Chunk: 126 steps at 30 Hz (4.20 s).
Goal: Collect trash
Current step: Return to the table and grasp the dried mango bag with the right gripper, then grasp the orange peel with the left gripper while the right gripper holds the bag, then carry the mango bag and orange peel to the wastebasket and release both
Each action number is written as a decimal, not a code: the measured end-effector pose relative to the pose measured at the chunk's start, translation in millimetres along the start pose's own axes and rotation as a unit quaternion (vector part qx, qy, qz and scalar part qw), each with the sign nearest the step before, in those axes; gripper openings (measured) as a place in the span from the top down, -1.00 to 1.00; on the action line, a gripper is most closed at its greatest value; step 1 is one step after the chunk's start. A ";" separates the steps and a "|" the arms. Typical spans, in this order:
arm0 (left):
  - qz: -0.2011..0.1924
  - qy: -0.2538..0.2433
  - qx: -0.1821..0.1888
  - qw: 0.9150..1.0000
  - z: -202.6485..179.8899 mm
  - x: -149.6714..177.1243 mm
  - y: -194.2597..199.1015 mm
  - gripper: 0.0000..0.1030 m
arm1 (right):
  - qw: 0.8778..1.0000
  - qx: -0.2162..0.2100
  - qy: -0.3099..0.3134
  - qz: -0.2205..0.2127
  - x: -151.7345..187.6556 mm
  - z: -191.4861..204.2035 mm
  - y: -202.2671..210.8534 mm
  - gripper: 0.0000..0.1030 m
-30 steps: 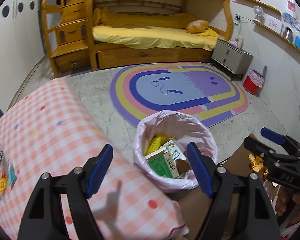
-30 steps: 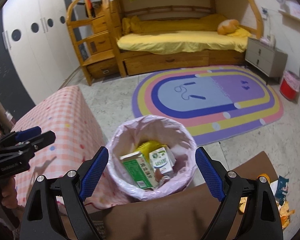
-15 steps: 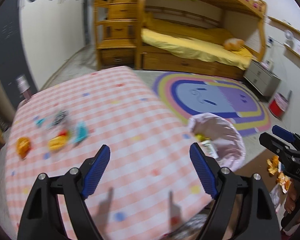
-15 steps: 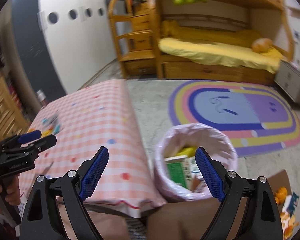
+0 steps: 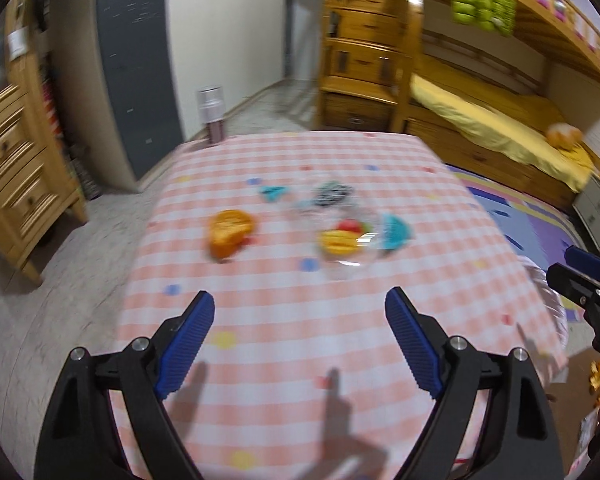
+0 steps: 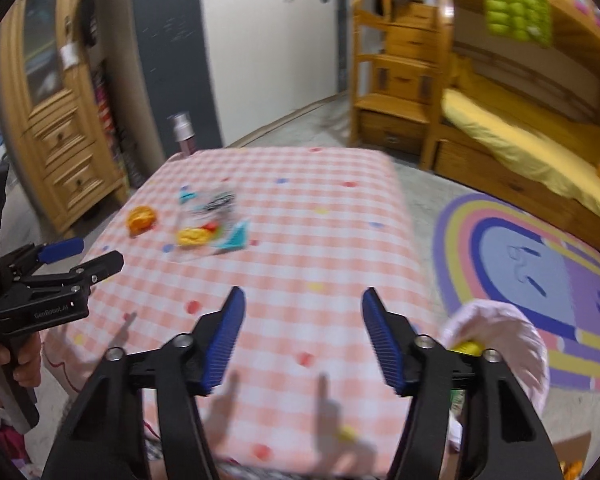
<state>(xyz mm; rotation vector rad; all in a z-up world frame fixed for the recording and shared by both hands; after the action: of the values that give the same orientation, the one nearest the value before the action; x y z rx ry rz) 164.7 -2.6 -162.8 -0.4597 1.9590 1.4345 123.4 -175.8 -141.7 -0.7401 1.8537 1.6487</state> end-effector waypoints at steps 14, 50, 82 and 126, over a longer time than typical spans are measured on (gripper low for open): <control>0.015 0.043 -0.046 0.998 77.0 -3.7 -17.6 -0.64 | 0.996 -0.044 0.046 0.067 -32.8 71.4 -95.8 0.22; 0.053 0.013 0.049 0.997 64.1 -26.2 -70.9 0.64 | 0.998 -0.055 -0.022 0.007 -47.6 32.4 -23.5 0.97; 0.027 -0.165 0.222 0.961 -251.6 9.0 -6.3 0.73 | 0.979 0.107 -0.173 -0.004 76.1 -173.5 80.9 0.96; 0.041 -0.210 0.237 0.948 -343.6 -3.5 -57.0 -0.51 | 0.948 0.202 -0.238 0.065 132.8 -272.3 57.5 -0.06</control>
<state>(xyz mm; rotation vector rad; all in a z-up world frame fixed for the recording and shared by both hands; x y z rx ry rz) 99.8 -343.9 -137.9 0.1388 1.8894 0.9549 -21.2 -446.9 -169.1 -0.0385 1.8137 1.3047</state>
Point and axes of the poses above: each gripper's, at about its wrist camera, not at the fingertips, and y roughly against the way its jaws point, z to its left, x to its underside, the point moved 8 cm from there along -y, roughly the way its jaws point, and after that the axes turned 13 degrees about x, right-handed, at the moved point
